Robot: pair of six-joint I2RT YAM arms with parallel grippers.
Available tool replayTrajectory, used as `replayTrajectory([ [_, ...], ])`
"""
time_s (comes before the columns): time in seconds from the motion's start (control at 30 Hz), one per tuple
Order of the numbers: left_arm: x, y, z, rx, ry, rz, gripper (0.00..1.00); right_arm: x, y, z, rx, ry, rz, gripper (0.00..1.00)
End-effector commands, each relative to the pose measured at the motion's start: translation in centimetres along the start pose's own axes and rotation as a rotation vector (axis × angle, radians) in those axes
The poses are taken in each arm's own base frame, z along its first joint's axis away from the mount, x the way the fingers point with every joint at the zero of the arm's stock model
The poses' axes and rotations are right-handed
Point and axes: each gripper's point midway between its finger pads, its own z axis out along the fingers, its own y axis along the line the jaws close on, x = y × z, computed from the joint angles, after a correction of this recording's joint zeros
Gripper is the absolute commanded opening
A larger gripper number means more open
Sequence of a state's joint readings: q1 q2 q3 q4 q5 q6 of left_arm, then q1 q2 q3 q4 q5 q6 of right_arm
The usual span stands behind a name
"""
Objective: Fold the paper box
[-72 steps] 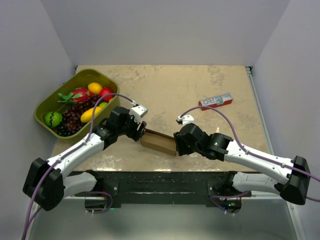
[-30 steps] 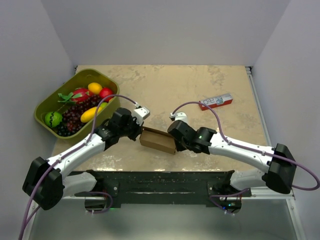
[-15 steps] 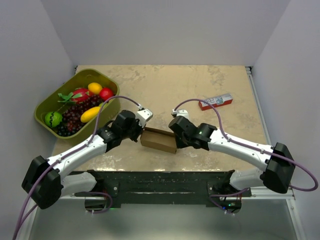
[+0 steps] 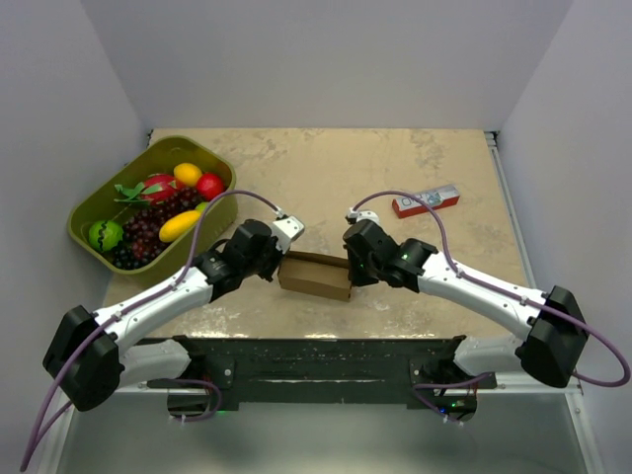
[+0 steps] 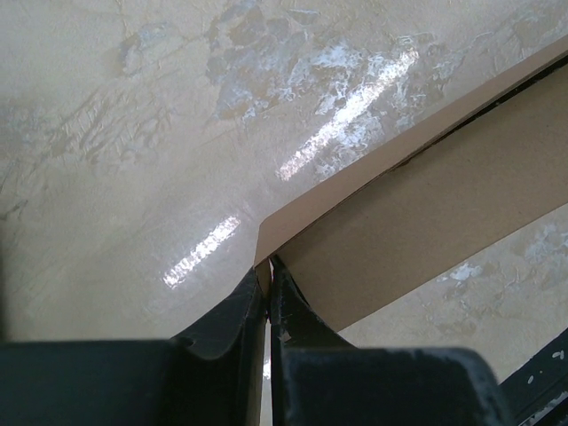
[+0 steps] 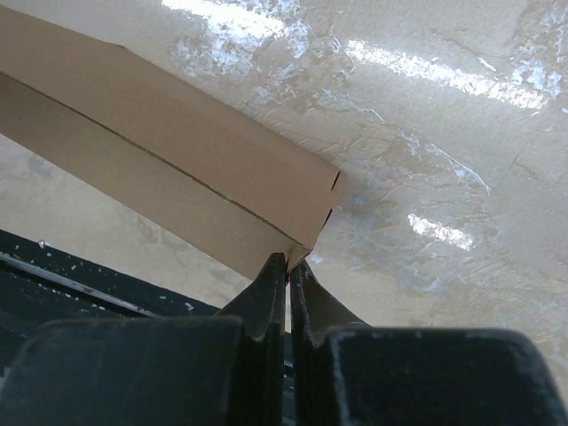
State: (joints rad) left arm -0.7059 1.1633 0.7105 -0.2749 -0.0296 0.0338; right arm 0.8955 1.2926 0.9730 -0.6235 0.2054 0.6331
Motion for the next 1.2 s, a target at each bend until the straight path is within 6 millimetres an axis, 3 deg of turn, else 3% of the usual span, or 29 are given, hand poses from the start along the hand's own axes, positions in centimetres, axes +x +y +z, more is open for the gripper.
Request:
replayTrajectory([
  [0.0,-1.1,-3.0,-0.1,0.123,-0.016,0.003,0.06,-3.9,4.5,-1.2,-0.194,-0.132,0.065,0.0],
  [0.13,-1.0,-3.0,0.0,0.124,-0.012,0.004,0.06,-3.5,4.2,-0.8,-0.181,-0.116,0.054,0.0],
  [0.5,-1.0,-2.6,-0.1,0.101,-0.009,0.002,0.07,-0.7,0.9,-0.7,-0.078,-0.074,0.024,0.0],
  [0.77,-1.1,-2.5,-0.1,0.093,-0.008,0.004,0.07,-1.0,-0.5,-1.7,-0.018,-0.091,0.022,0.0],
  [0.97,-1.0,-2.4,-0.1,0.089,-0.008,0.002,0.07,-0.2,-1.2,-1.1,0.014,-0.068,0.006,0.0],
  [1.17,-2.7,-2.6,-0.8,0.091,-0.056,-0.062,0.14,0.0,-1.2,-0.7,0.017,-0.063,0.003,0.0],
])
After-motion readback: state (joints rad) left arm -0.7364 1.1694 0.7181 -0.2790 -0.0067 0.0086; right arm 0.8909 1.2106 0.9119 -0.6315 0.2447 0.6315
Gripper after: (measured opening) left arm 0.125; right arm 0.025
